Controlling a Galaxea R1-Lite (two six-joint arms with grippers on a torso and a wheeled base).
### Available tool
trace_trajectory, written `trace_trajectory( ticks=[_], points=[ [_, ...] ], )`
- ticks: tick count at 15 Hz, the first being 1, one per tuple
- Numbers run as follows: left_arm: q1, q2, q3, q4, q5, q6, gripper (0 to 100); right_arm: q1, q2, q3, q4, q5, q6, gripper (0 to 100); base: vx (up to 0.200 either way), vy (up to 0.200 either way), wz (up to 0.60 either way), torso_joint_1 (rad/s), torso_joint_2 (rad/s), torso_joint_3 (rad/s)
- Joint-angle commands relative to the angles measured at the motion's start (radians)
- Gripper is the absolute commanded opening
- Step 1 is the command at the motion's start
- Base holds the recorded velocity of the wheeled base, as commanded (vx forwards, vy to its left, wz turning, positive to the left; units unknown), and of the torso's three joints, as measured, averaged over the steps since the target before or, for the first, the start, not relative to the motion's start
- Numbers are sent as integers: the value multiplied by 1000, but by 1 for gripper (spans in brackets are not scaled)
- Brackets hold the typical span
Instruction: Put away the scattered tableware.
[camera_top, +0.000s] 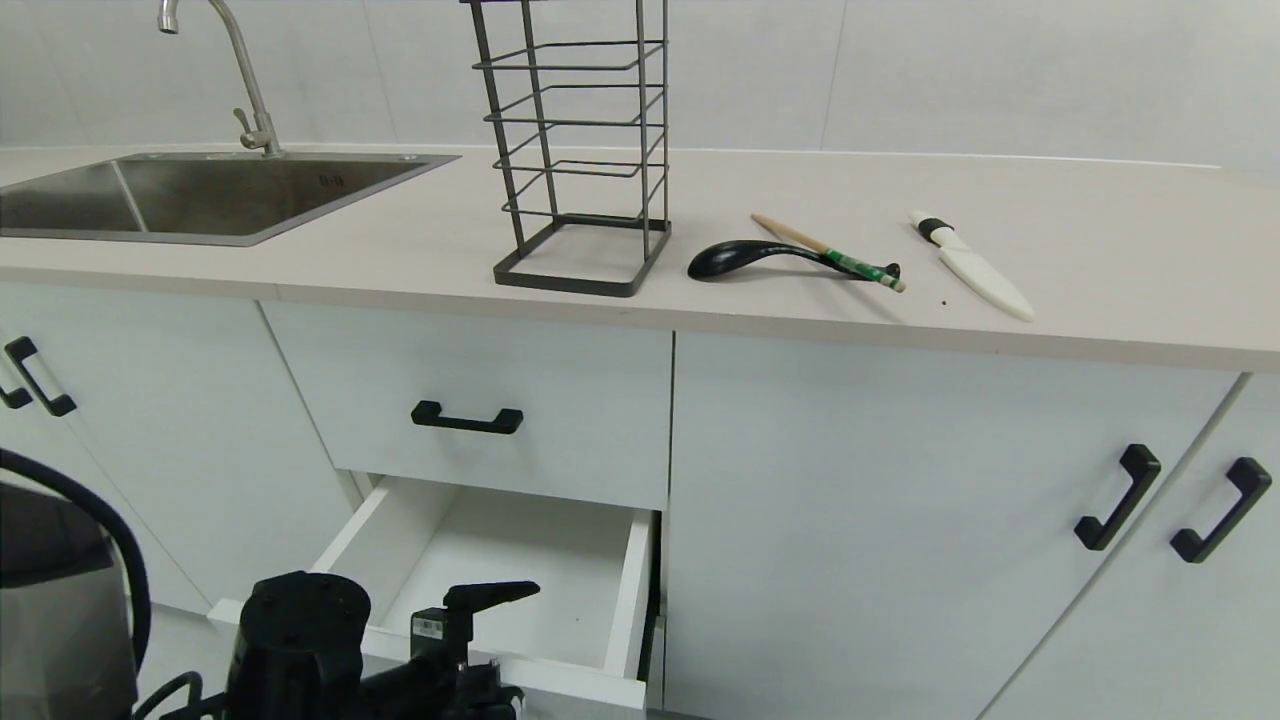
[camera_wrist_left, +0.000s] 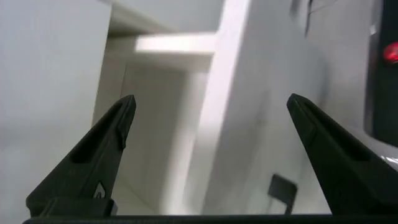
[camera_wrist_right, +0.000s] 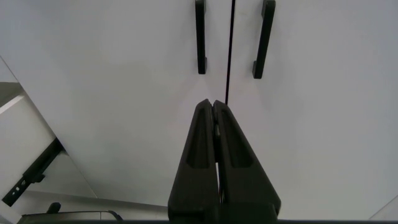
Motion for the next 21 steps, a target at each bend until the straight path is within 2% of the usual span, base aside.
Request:
trace_trajectory(
  ticks=[1,4,5,6,8,9,11,12,13,14,15,16,17,21],
  points=[
    [-67,-20,2,3,-18,1,100,0,1,0,0,0,0,0,0,0,0,0,0,0],
    [-168,-26,2,5,-27,-4,100,0,1,0,0,0,0,0,0,0,0,0,0,0],
    [-185,-29,2,3,-27,-18,100,0,1,1,0,0,0,0,0,0,0,0,0,0],
    [-192,-49,-12,-3,-27,-47,100,0,1,0,0,0,0,0,0,0,0,0,0,0],
    [-191,-95,-64,-3,-27,-53,100,0,1,0,0,0,0,0,0,0,0,0,0,0],
    [-191,-137,-136,-4,-24,-74,100,0,1,0,0,0,0,0,0,0,0,0,0,0],
    [-171,-145,-207,-6,-2,-100,100,0,1,1,0,0,0,0,0,0,0,0,0,0],
    [-136,-137,-217,-9,34,-120,100,0,1,0,0,0,0,0,0,0,0,0,0,0],
    [-64,-111,-204,-8,70,-133,100,0,1,0,0,0,0,0,0,0,0,0,0,0],
    [-19,-89,-193,-9,74,-133,100,0,1,1,0,0,0,0,0,0,0,0,0,0],
    [67,-39,-167,-12,76,-127,100,0,1,0,0,0,0,0,0,0,0,0,0,0],
    [98,-13,-156,-15,76,-122,100,0,1,0,0,0,0,0,0,0,0,0,0,0],
    [113,21,-130,-32,76,-113,100,0,1,0,0,0,0,0,0,0,0,0,0,0],
    [102,36,-21,-64,77,-110,100,0,1,0,0,0,0,0,0,0,0,0,0,0]
  ],
)
